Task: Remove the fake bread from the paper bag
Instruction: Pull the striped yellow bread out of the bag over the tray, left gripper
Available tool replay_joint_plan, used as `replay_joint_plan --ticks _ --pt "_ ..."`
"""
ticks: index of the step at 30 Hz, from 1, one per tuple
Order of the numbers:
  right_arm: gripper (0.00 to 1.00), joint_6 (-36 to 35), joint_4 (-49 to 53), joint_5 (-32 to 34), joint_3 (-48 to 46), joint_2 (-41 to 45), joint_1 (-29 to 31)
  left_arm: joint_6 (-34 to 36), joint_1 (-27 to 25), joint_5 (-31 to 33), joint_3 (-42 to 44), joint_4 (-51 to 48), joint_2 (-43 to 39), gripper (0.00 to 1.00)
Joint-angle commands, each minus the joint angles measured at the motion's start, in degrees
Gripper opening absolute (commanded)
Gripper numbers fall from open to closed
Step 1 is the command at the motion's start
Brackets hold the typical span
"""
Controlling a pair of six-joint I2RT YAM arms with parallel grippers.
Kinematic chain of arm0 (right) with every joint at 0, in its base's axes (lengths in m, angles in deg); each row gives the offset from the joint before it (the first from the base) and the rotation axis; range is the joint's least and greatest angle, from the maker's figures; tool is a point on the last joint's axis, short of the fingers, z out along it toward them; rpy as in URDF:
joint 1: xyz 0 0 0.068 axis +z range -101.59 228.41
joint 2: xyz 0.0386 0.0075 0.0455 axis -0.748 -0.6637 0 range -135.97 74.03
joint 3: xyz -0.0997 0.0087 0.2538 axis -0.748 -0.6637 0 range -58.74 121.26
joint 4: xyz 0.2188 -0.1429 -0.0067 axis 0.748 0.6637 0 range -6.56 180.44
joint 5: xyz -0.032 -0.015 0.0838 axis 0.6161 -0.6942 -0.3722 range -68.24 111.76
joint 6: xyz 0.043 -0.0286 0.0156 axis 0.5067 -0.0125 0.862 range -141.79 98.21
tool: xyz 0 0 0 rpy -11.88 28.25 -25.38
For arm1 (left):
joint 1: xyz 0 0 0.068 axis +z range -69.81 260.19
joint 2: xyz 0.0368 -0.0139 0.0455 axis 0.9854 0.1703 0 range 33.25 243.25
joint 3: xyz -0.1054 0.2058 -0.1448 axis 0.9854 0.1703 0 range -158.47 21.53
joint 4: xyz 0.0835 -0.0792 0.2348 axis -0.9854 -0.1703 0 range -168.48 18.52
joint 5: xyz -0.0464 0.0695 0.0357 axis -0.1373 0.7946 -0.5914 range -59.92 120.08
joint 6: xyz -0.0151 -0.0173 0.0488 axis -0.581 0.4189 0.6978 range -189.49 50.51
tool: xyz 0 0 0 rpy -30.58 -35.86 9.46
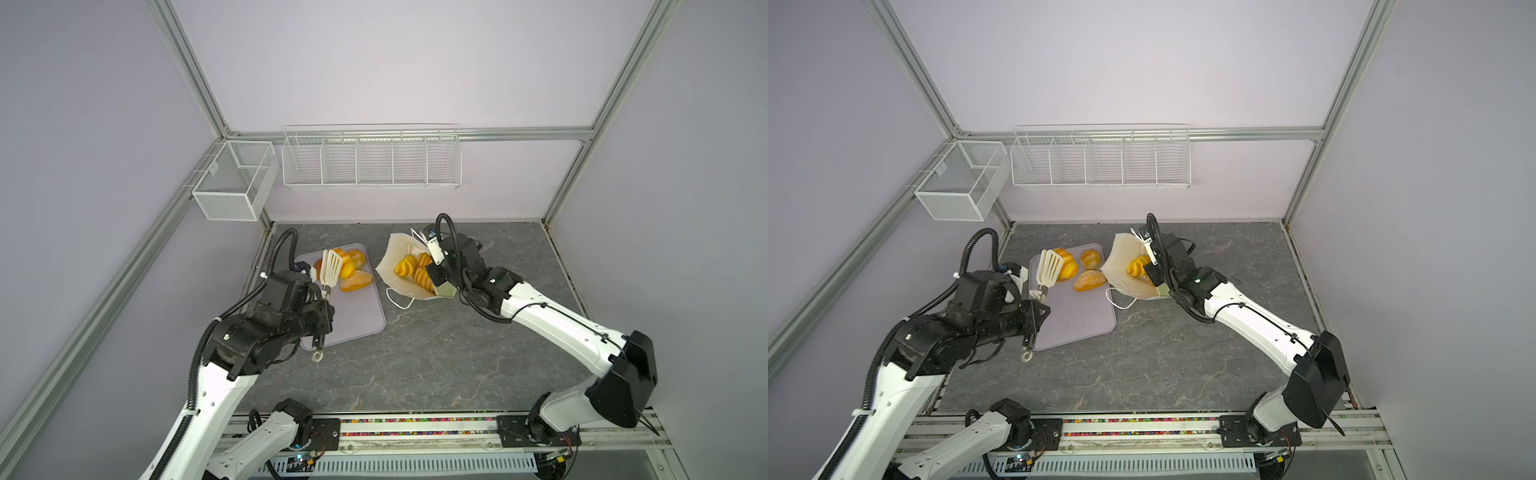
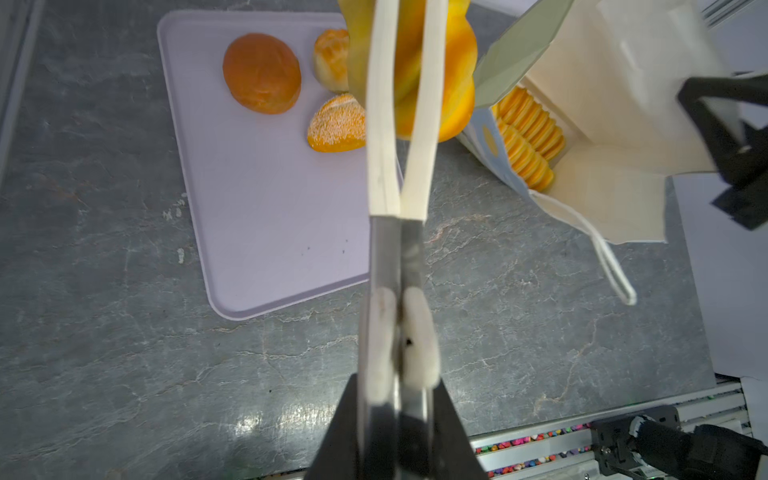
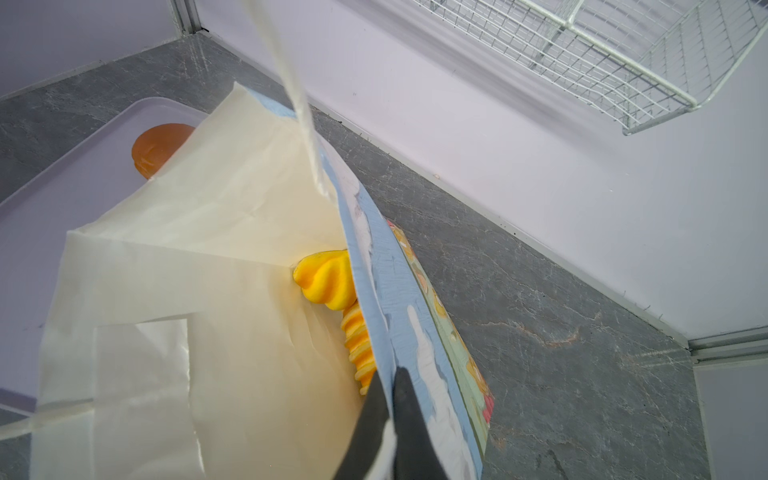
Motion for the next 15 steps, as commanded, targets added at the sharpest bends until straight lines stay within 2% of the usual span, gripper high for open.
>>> replay_joint_plan --ticks 1,3,10,15 --pt "0.07 -0.87 -0.91 0.31 -0.41 1.11 -0.43 -0.04 1.89 -9.3 7.09 8.37 -0.41 0.0" --pt "0.07 -1.2 -0.91 0.52 -0.83 1.7 -0.47 -0.34 2.35 -12.53 11.28 12.47 -0.13 0.0" --pt "0.07 -1.87 -1.0 -0.07 -1.61 2.69 -0.86 -0.51 4.14 -16.79 20.49 23.35 3.97 0.0" --pt "0.07 -1.95 -1.18 -0.18 -2.2 2.8 -1.03 -1.01 4.56 -14.97 22.87 27.57 7.22 0.0"
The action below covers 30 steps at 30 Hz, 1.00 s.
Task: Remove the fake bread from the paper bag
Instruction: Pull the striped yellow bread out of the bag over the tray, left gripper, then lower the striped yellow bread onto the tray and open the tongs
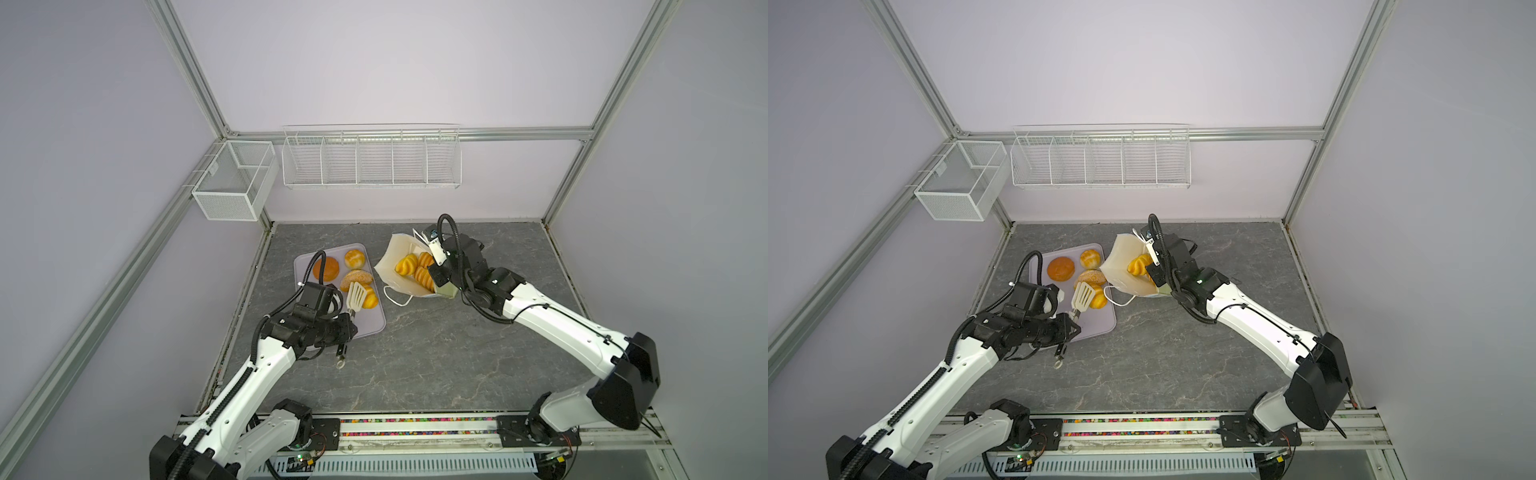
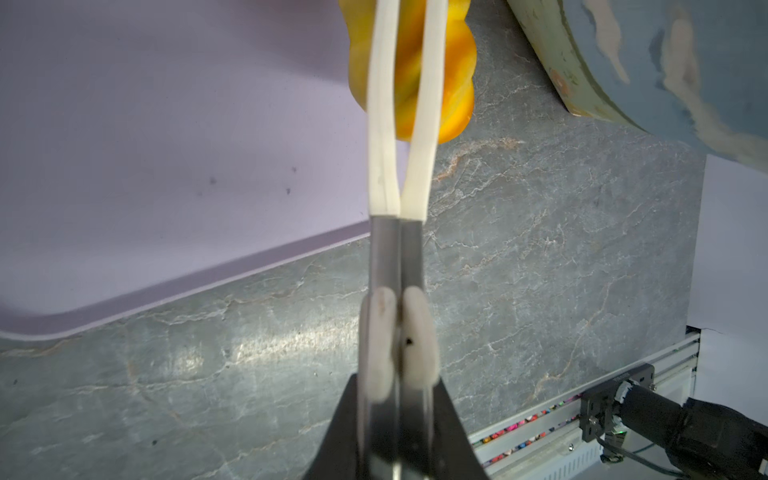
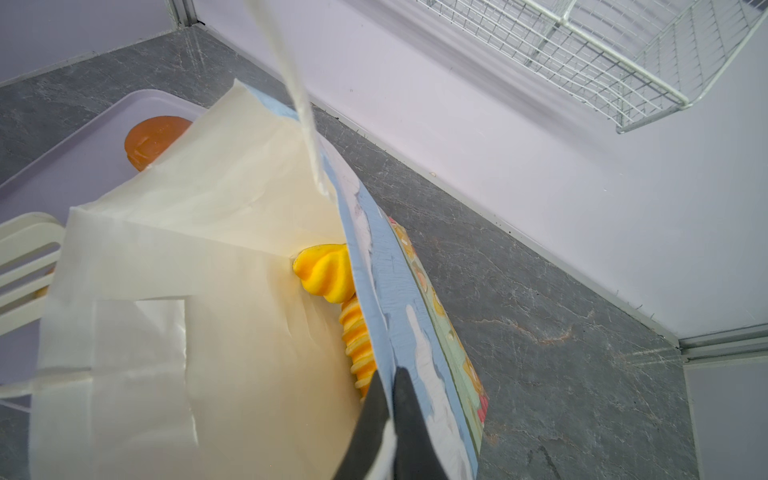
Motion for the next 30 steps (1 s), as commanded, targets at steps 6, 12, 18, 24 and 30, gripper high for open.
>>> replay_joint_plan --ticks 6,12,18,24,30 --pt "0.07 -0.7 -1.39 -0.34 -1.58 1.83 -0.63 0.45 0.84 1.41 0.33 7.43 5.16 0.0" --pt "0.06 -0.78 -1.57 -0.66 -1.68 1.65 -0.85 1.24 1.43 3.89 0.28 8.47 8.91 0.0" --pt "0.07 -1.19 -1.22 -0.73 -1.42 1.62 -0.96 1.32 2.44 3.73 0.23 11.7 12.58 0.0" --pt "0.07 -1.19 -1.13 -0.67 -1.24 1.7 -1.06 1.99 2.83 1.98 -1.72 11.76 16.82 0.0" --pt "0.07 -1.07 -0.88 -0.65 -1.33 1.93 -1.15 2.48 2.87 1.78 -3.24 10.16 19.86 0.08"
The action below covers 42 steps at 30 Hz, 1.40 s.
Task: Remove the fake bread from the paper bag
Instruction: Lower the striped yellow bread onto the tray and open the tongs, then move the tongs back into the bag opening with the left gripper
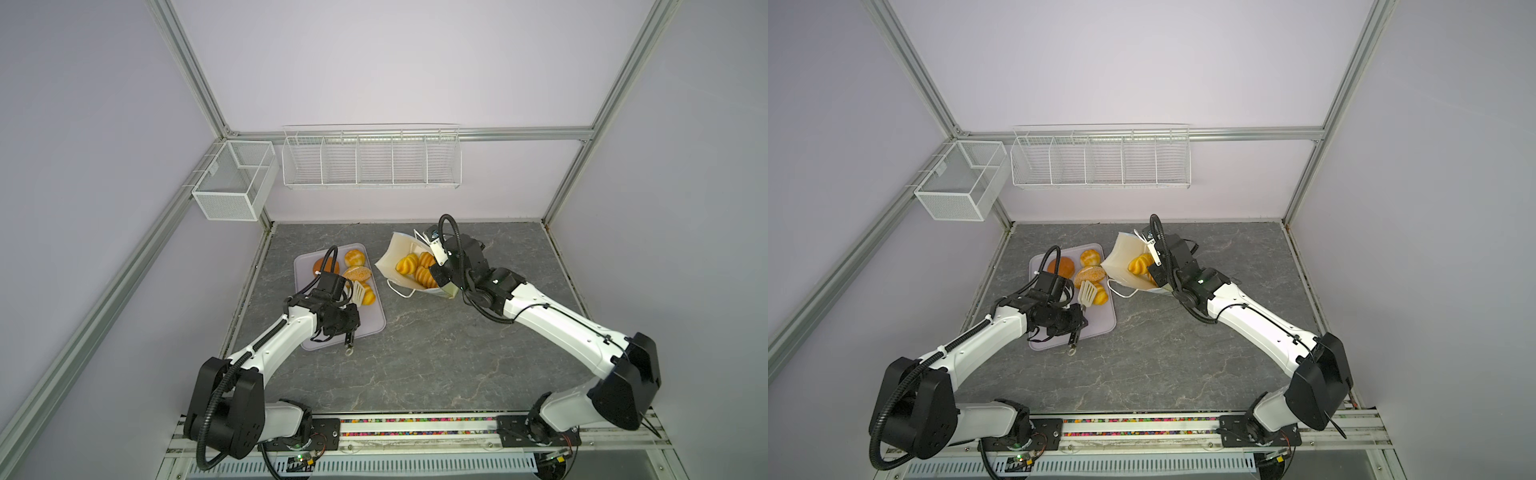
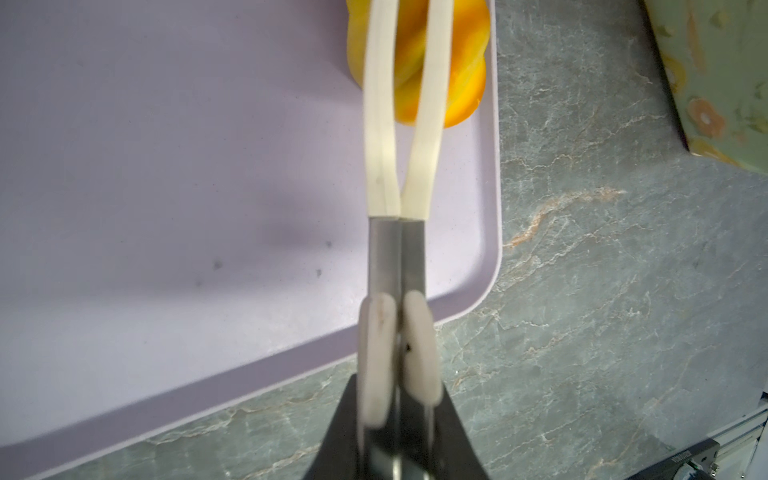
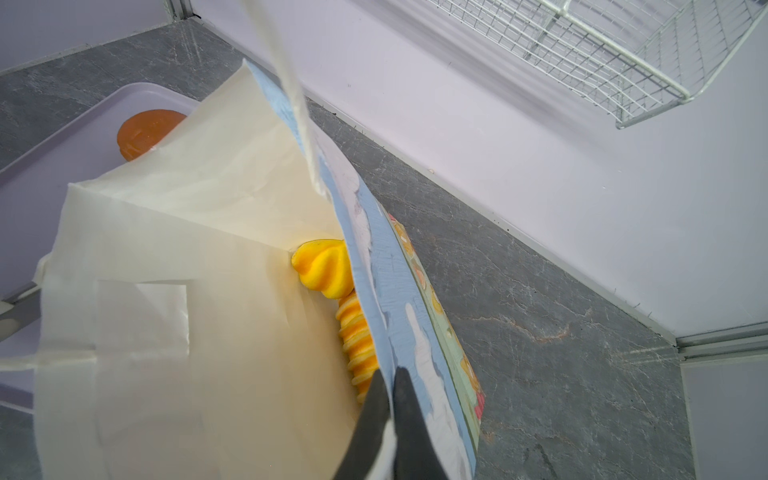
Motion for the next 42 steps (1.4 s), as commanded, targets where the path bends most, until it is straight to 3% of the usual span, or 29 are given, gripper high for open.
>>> replay_joint_plan --ticks 1,10,18,28,33,39,42 --pt "0.07 -0.57 -0.61 -0.16 -0.86 1.91 -0.54 0.99 0.45 -0.1 -2.07 0.07 0.7 0.11" --pt "0.06 -0.67 -0.61 -0.07 -0.86 2.35 -0.58 2.2 0.45 0.77 -4.17 -5.45 -1.87 0.34" --pt "0.06 -0.4 -1.05 -0.16 -1.07 2.31 -0.61 3.43 0.47 1.97 -5.74 -8.86 -4.03 0.38" --pt "0.06 -0.01 -0.96 -0.97 -1.35 3.51 -1.05 4.94 0.44 2.6 -7.41 -13.67 -9.41 0.37" --pt "0.07 -0.01 -0.74 -1.31 -1.72 4.79 -1.46 5.96 0.45 0.49 -9.67 -15.34 -14.14 0.3" --pt "0.06 1.58 -0.1 -3.68 -3.12 6.77 -2.11 6.68 0.04 -5.19 -19.31 -16.91 -19.71 0.18" --pt "0.07 2.25 0.42 -4.52 -3.88 7.92 -2.1 6.83 -2.96 -5.21 -25.39 -18.18 -21.16 0.14"
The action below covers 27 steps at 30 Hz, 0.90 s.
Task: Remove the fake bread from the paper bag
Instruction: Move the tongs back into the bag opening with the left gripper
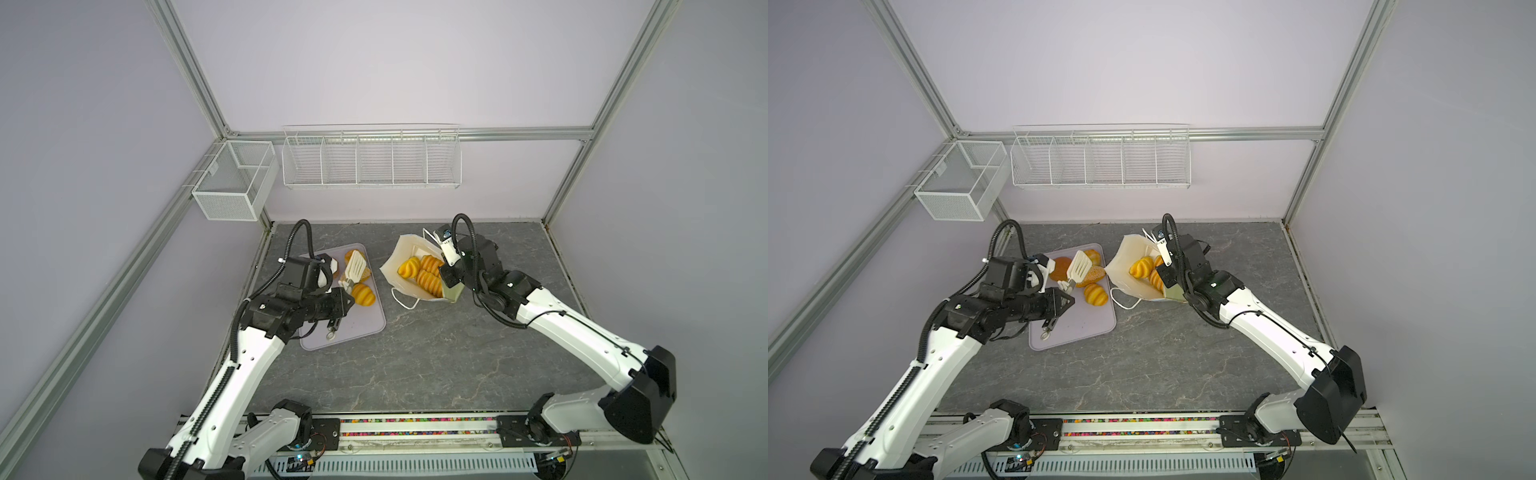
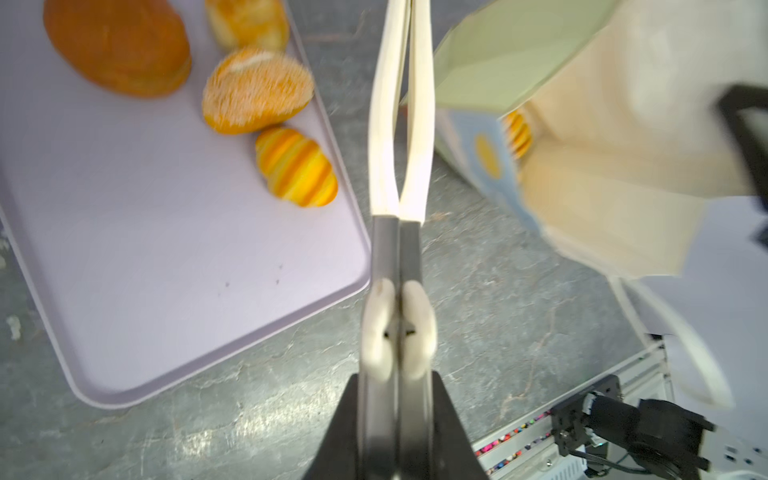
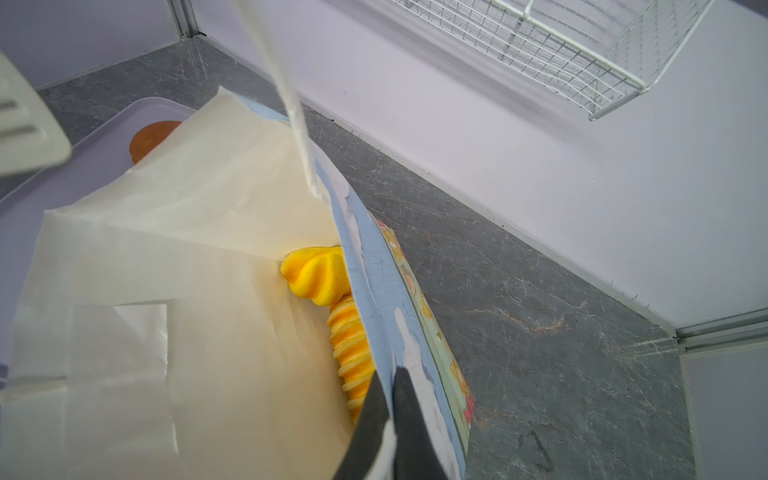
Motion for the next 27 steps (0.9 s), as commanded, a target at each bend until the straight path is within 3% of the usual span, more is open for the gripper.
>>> replay_joint_plan --ticks 1,7,10,15,27 --pt "0.07 1.62 -0.65 -1.68 -1.24 2.79 -0.19 1.77 -4.49 -1.23 -6.92 -1.61 -2.2 0.14" --pt "0.07 2.74 -0.28 -1.86 -2.47 3.6 -0.27 -0.73 -20.83 6.47 -11.17 -1.37 0.34 0.12" --pt "0.06 3.42 -0.2 -2.28 -2.64 3.42 -0.24 -0.77 -25.95 8.35 -10.62 -1.97 3.72 0.12" --pt "0.06 3.47 0.07 -2.35 -2.65 3.42 -0.27 -2.4 -27.73 9.77 -6.4 -3.56 7.75 0.12" --pt "0.07 -1.99 0.4 0.37 -2.75 3.99 -0.22 -8.77 -28.13 9.04 12.62 9.47 6.6 0.12"
